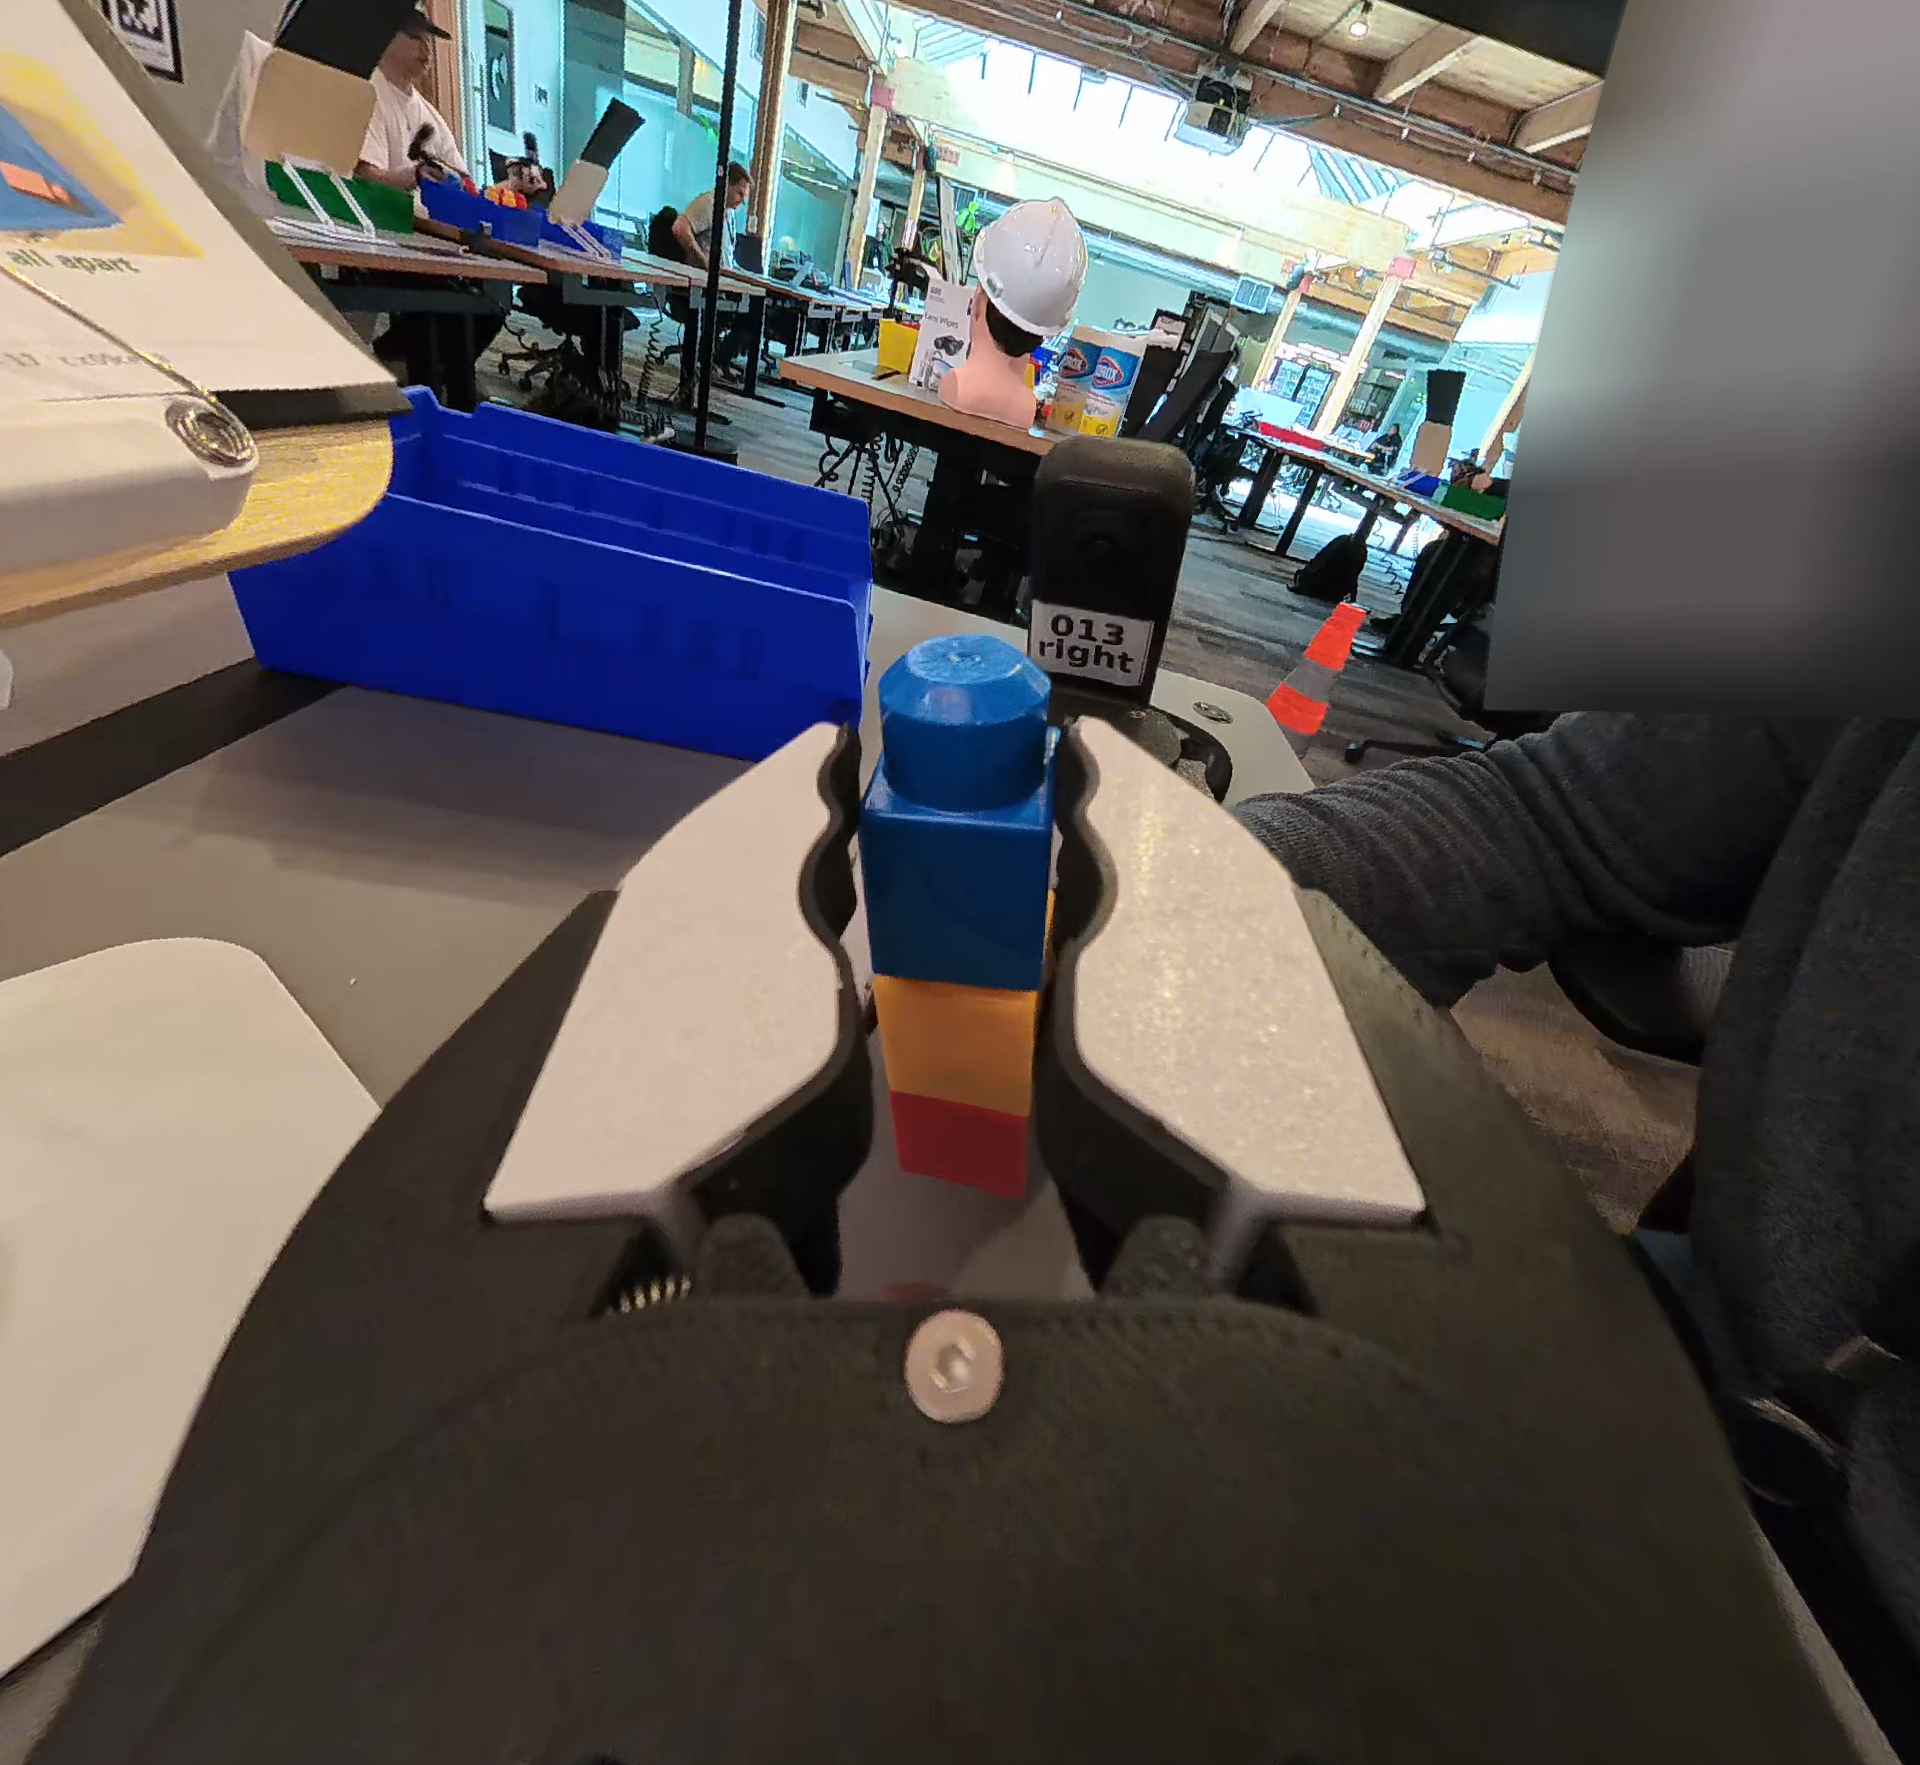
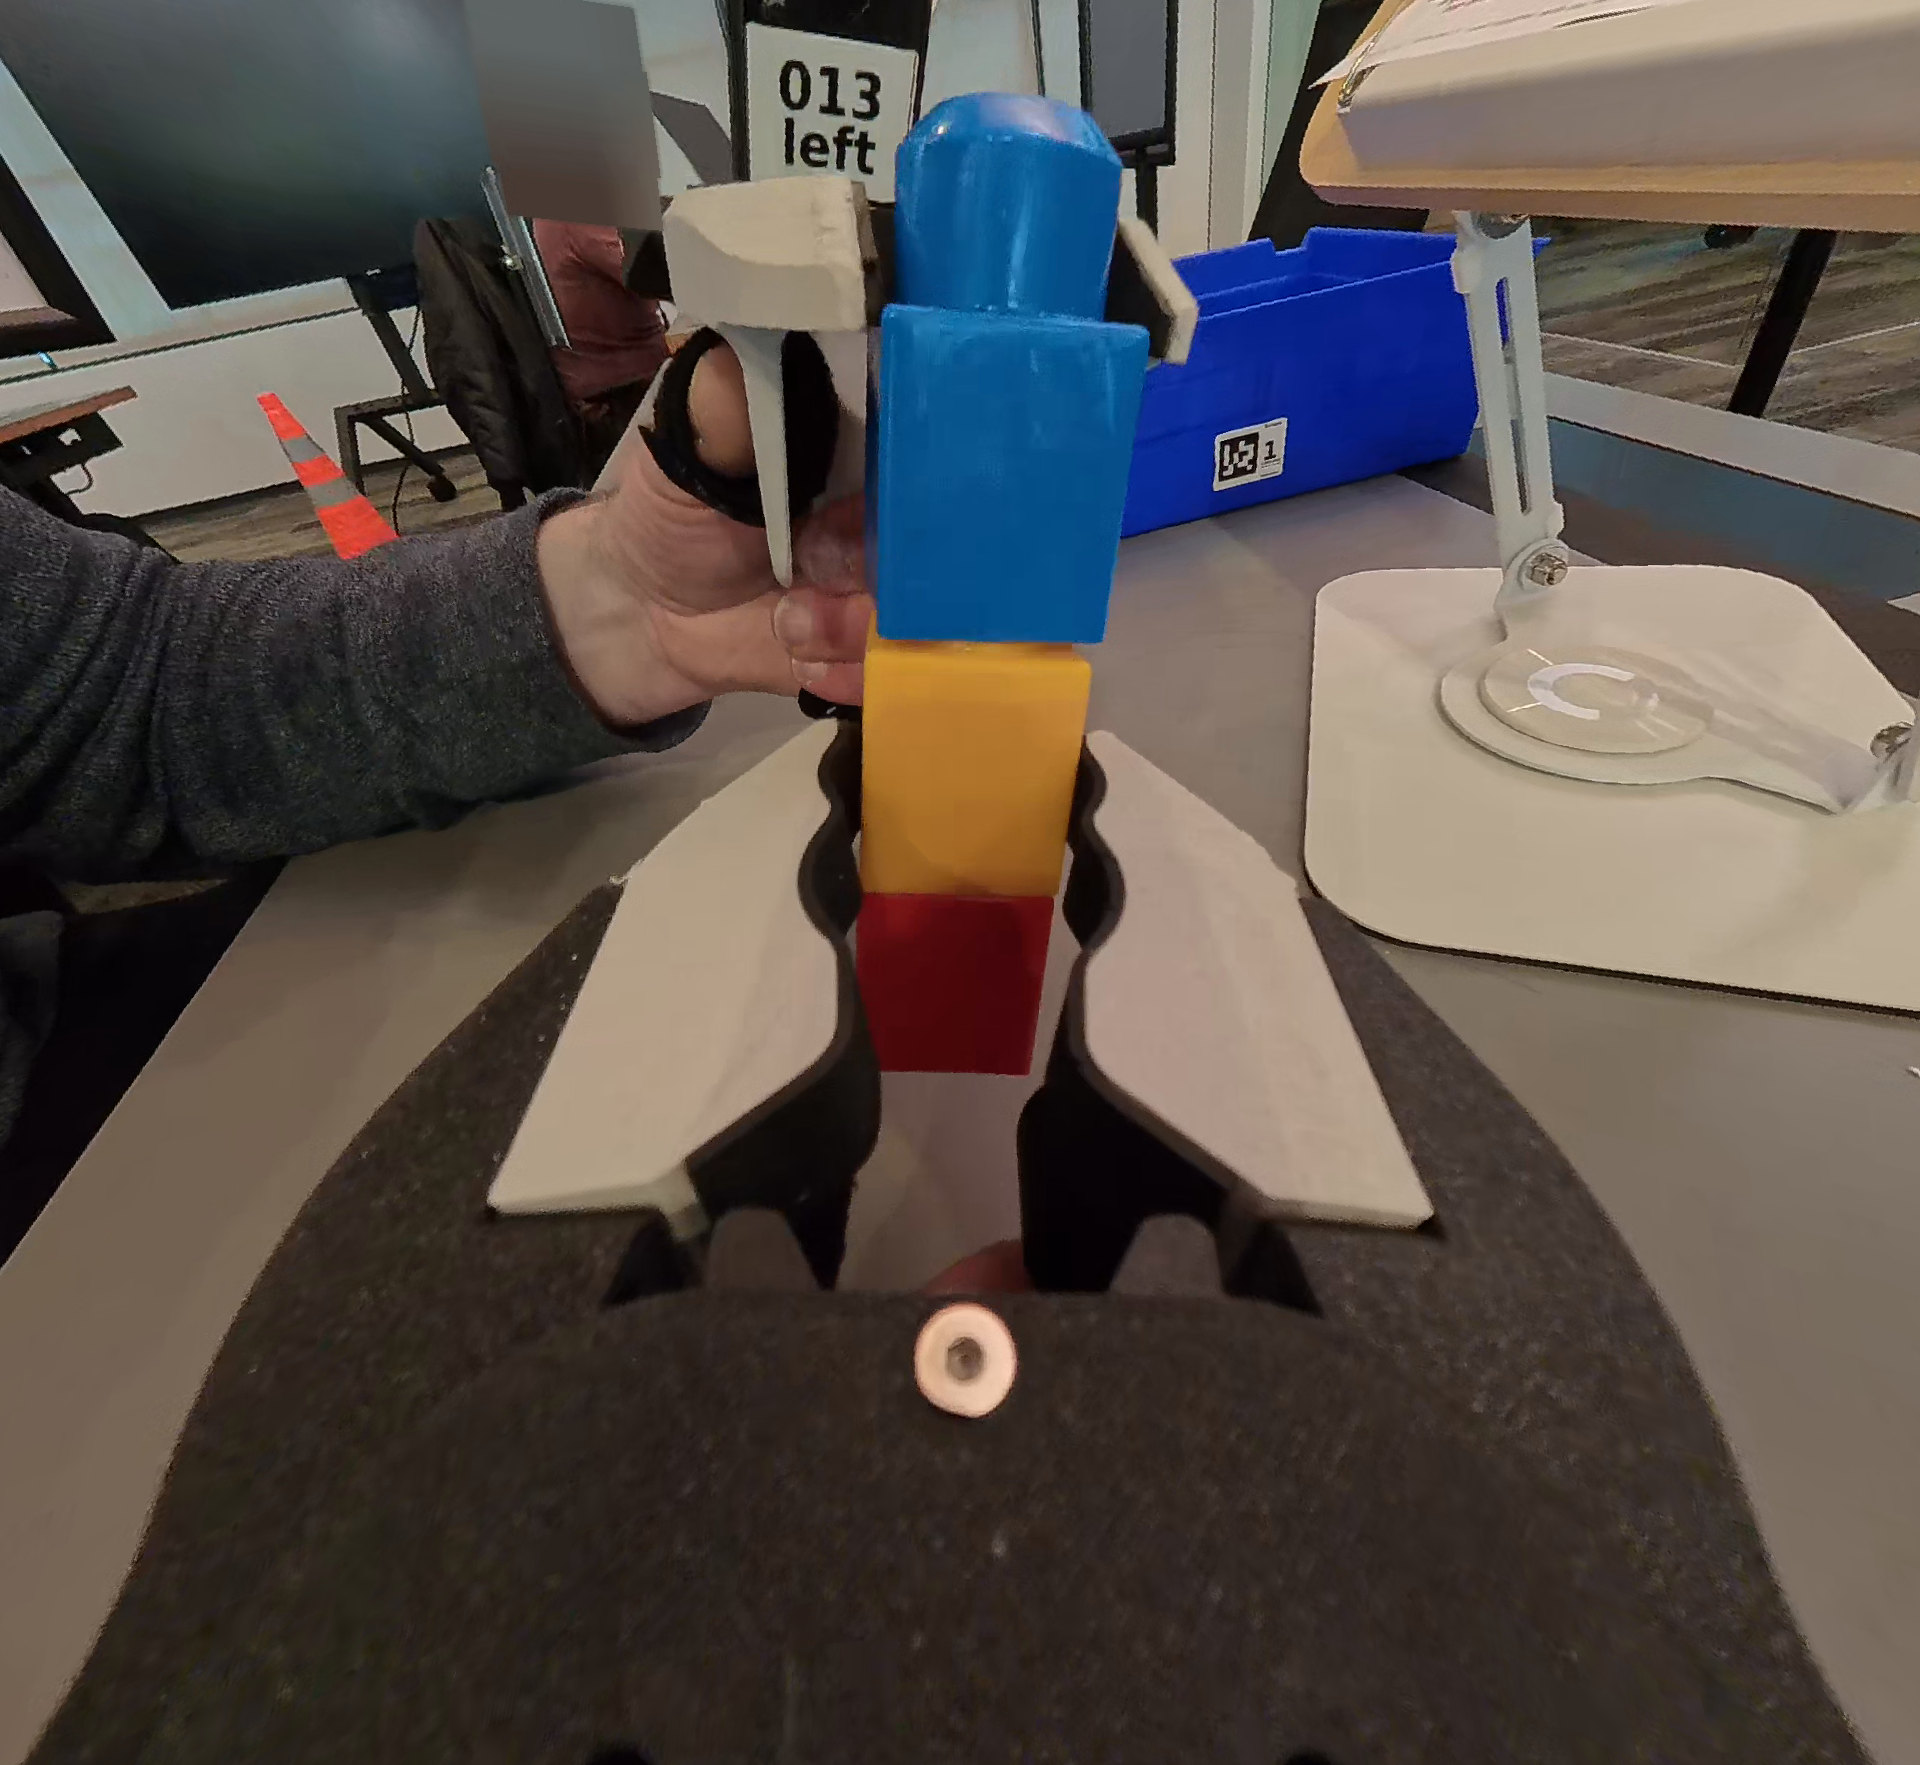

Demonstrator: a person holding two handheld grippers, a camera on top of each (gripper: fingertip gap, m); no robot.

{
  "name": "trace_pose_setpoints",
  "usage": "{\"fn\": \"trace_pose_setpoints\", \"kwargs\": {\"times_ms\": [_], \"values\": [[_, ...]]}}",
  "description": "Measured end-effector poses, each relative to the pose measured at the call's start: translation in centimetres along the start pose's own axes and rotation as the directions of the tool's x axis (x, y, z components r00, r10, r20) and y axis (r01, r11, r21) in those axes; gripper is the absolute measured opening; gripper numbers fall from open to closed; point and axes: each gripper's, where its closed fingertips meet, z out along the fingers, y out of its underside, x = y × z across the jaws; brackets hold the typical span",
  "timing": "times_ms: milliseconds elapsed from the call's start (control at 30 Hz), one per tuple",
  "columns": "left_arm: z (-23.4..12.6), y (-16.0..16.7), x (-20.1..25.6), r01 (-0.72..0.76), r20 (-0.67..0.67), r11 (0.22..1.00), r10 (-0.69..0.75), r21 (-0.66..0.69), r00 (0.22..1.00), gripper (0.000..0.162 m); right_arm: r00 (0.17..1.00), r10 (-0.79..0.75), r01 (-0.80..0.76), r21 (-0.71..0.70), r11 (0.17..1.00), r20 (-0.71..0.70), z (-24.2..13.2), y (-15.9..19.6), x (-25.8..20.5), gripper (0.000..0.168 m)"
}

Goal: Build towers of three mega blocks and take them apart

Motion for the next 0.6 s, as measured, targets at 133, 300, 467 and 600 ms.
{"fn": "trace_pose_setpoints", "kwargs": {"times_ms": [133,300,467,600], "values": [[0.08,0.26,0.02,0.008,-0.009,1.0,-0.008,0.004,1.0,0.036,1.0,-0.002,0.002,-0.008,1.0,-0.002,0.05,0.12,0.0,0.037],[-0.03,0.58,0.08,-0.008,-0.017,1.0,0.008,-0.025,1.0,0.036,1.0,-0.008,0.008,-0.024,1.0,-0.002,0.15,0.32,-0.08,0.036],[-0.16,0.77,0.32,-0.017,-0.037,0.999,0.015,-0.047,0.999,0.036,1.0,-0.02,0.02,-0.035,0.999,0.002,0.28,0.47,-0.25,0.036],[-0.33,0.69,0.49,-0.034,-0.047,0.996,0.03,-0.078,0.998,0.035,1.0,-0.018,0.018,-0.027,0.999,0.018,0.28,0.36,-0.4,0.037]]}}
